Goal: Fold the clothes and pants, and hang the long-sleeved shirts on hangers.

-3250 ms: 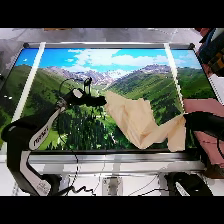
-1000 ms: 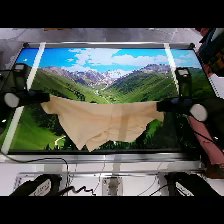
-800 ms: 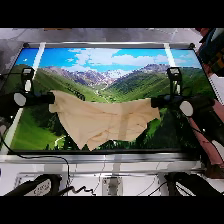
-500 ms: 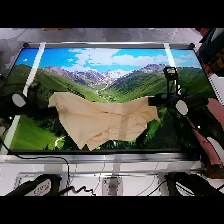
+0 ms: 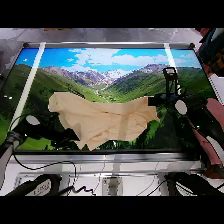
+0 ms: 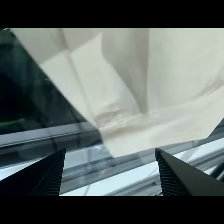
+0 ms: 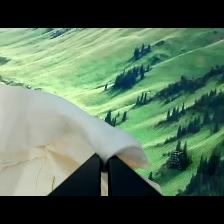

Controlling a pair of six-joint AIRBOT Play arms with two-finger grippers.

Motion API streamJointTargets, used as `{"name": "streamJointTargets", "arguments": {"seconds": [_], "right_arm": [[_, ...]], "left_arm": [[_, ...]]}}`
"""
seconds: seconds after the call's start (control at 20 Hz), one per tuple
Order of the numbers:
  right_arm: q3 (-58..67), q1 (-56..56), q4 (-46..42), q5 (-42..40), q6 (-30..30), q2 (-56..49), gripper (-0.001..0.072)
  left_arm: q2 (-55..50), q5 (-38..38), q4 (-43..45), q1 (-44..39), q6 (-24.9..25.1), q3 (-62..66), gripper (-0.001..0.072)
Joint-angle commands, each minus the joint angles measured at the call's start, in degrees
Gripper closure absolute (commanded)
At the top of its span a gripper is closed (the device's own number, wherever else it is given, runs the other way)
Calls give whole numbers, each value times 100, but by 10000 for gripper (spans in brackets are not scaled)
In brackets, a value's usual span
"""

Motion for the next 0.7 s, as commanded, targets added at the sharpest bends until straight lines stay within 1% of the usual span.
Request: {"name": "streamJointTargets", "arguments": {"seconds": [0.0, 0.05, 0.1, 0.15, 0.25, 0.3, 0.5, 0.55, 0.6, 0.65], "right_arm": [[0, -2, 2, 2, 2, -2, 695], [0, -2, 2, 2, 2, -2, 695], [0, -2, 2, 2, 2, -2, 695], [0, -2, 2, 2, 2, -2, 694], [0, -2, 2, 13, 2, -2, 695], [0, -2, 2, 31, 2, -2, 695], [0, -2, 2, 59, 2, -2, 695], [0, -2, 2, 59, 2, -2, 695], [0, -2, 2, 59, 2, -2, 694], [0, -2, 2, 59, 2, -2, 695]], "left_arm": [[0, 660, -621, -262, 20, -417, 113], [-4, 778, -623, -396, 15, -417, 114], [-4, 920, -623, -522, -57, -417, 159], [-4, 1051, -621, -629, -129, -417, 234], [-4, 1217, -625, -739, -175, -411, 355], [0, 1207, -619, -732, -173, -391, 369], [24, 1161, -625, -542, -173, -295, 380], [28, 1128, -621, -501, -164, -249, 509], [46, 1099, -621, -466, -151, -197, 620], [90, 1078, -621, -450, -149, -144, 659]]}}
